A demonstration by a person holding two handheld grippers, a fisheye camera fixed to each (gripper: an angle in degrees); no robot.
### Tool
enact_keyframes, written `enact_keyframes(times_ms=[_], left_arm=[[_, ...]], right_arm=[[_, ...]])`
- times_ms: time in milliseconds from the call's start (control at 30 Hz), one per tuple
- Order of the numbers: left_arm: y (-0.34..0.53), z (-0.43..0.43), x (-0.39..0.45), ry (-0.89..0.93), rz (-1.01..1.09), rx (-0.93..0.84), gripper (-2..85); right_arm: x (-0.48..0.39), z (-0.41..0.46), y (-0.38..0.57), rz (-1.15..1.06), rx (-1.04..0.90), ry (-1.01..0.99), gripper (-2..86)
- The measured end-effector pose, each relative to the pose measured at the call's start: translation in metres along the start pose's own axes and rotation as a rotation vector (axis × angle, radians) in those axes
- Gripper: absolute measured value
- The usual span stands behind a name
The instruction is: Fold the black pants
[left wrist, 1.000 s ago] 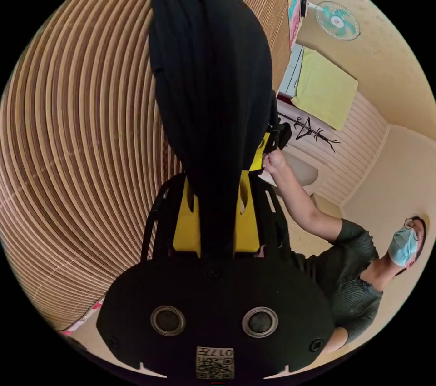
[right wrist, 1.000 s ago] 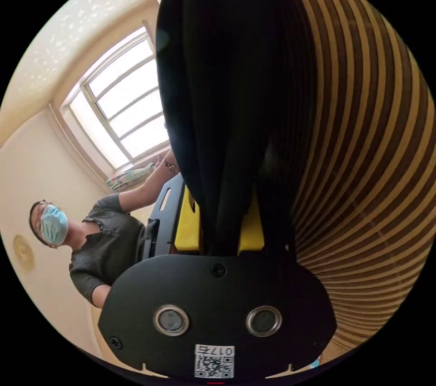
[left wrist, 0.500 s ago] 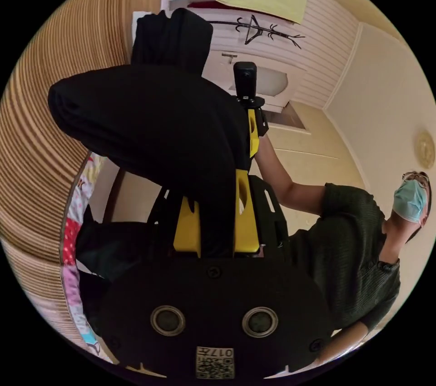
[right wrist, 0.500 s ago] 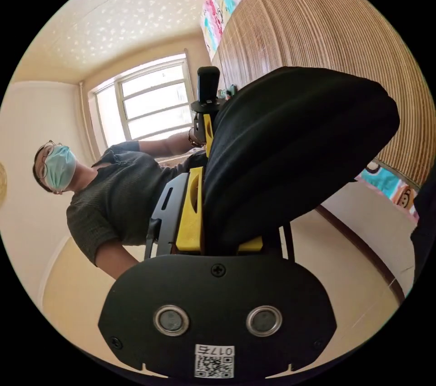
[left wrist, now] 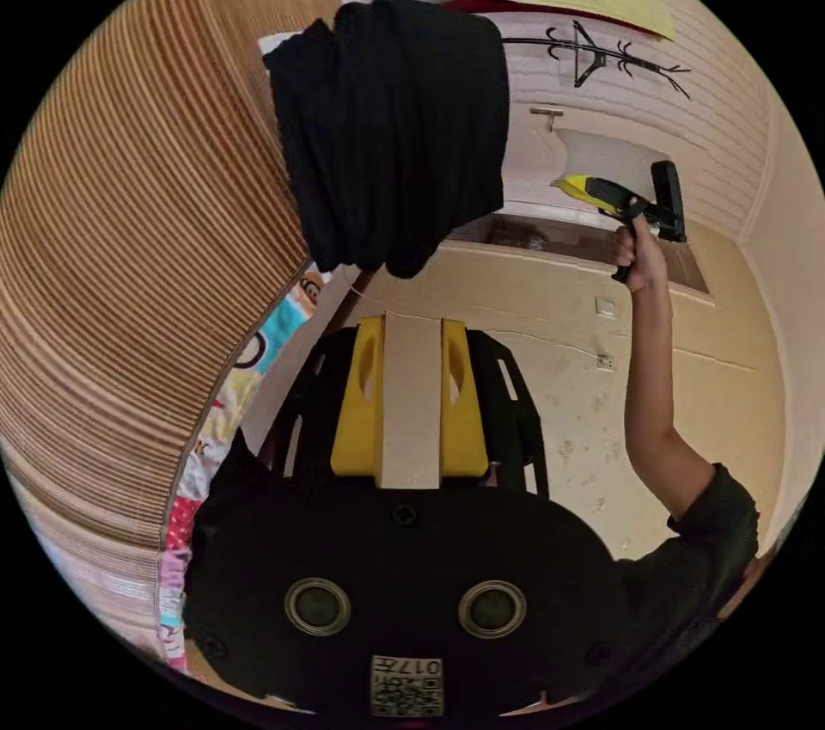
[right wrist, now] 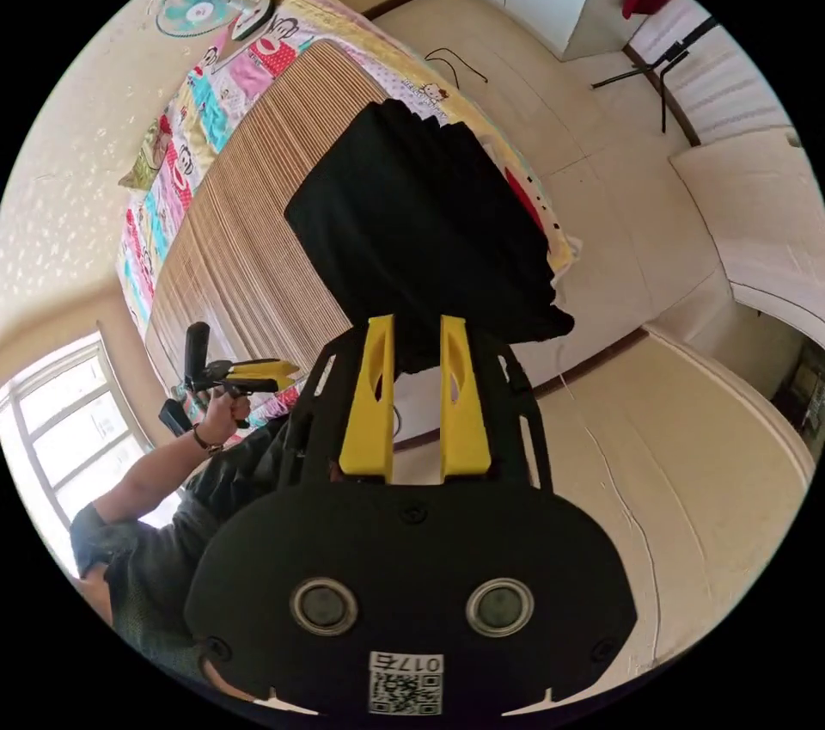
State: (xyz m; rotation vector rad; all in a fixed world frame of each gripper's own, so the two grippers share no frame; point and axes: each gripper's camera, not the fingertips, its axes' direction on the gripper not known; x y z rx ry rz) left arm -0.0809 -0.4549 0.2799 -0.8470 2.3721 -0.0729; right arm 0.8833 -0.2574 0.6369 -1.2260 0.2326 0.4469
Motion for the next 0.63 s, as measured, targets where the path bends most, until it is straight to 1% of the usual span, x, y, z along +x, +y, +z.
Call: enact_keyframes(times_ms=[33,100,133,167,200,233,267,300,333,367,400,467,533,600,633], left_arm=[[0.017,-0.008,-0.021,-0.025,-0.038,0.002,8.1],[0.108,-0.057,-0.113,-0.156,-0.262,0.021,5.3],[0.137,-0.072,-0.135,-0.191,-0.338,0.028,5.0],[0.201,-0.103,-0.176,-0.243,-0.514,0.051,4.3],[0.272,-0.133,-0.206,-0.251,-0.705,0.104,4.2],[0.311,-0.148,-0.217,-0.236,-0.808,0.155,4.1],[0.393,-0.175,-0.228,-0.164,-1.004,0.334,3.9],[0.472,-0.194,-0.224,-0.043,-1.137,0.612,3.3],[0.507,-0.197,-0.22,0.026,-1.169,0.76,2.8],[0.571,-0.196,-0.207,0.165,-1.191,1.065,1.6],[0.62,-0.184,-0.193,0.276,-1.189,1.31,0.2],[0.667,-0.158,-0.177,0.372,-1.189,1.501,-0.5],[0.687,-0.127,-0.167,0.385,-1.23,1.473,-0.8],[0.689,-0.078,-0.159,0.38,-1.248,1.328,-0.9],[0.688,-0.064,-0.157,0.388,-1.246,1.302,-0.9]], right_arm=[[0.007,0.019,0.017,0.008,0.031,-0.048,4.2],[0.016,0.049,0.044,0.021,0.071,-0.159,2.3],[0.019,0.069,0.063,0.01,0.103,-0.275,1.6],[0.021,0.089,0.081,0.0,0.133,-0.4,1.2],[0.021,0.099,0.09,0.0,0.148,-0.458,1.1],[0.02,0.119,0.106,0.009,0.176,-0.557,0.9],[0.017,0.14,0.119,0.037,0.181,-0.636,0.8],[0.015,0.15,0.123,0.057,0.174,-0.668,0.7],[0.006,0.173,0.129,0.09,0.148,-0.718,0.6],[-0.008,0.193,0.131,0.1,0.111,-0.75,0.6],[-0.017,0.204,0.13,0.094,0.085,-0.762,0.6],[-0.066,0.237,0.12,-0.002,-0.032,-0.806,0.4],[-0.112,0.25,0.113,-0.105,-0.073,-0.813,0.4],[-0.161,0.26,0.107,-0.21,-0.126,-0.811,0.4],[-0.195,0.266,0.105,-0.28,-0.16,-0.82,0.4]])
